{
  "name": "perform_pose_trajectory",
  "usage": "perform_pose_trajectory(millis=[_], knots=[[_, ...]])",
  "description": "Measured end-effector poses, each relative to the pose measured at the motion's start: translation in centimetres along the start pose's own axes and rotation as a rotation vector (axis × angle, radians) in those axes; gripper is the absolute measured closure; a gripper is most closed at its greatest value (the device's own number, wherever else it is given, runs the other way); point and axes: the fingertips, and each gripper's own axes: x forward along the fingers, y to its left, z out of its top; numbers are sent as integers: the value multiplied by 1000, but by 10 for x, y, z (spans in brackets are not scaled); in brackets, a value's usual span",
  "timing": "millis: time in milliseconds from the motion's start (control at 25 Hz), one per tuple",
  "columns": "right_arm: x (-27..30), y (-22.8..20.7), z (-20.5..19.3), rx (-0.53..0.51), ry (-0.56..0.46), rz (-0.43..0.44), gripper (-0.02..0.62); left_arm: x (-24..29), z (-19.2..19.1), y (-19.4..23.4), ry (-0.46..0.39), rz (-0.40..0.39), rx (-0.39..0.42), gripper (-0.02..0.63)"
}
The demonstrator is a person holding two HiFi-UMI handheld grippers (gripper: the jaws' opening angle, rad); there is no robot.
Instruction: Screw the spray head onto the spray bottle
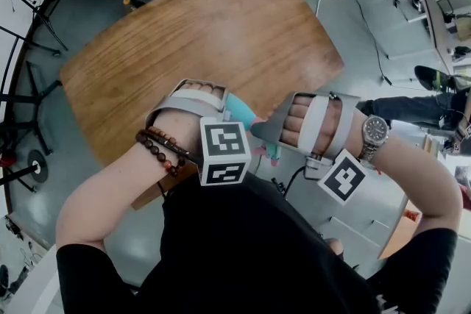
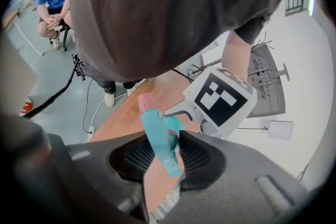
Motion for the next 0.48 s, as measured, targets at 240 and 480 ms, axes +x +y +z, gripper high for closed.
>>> perform_pose_trajectory(millis=[240,480], knots=[[1,0,2,52,-17,13,477,-1,0,-2,2,16,-10,204],[2,-3,-4,176,-15,24,477,-1,-1,2,0,58,-61,219]])
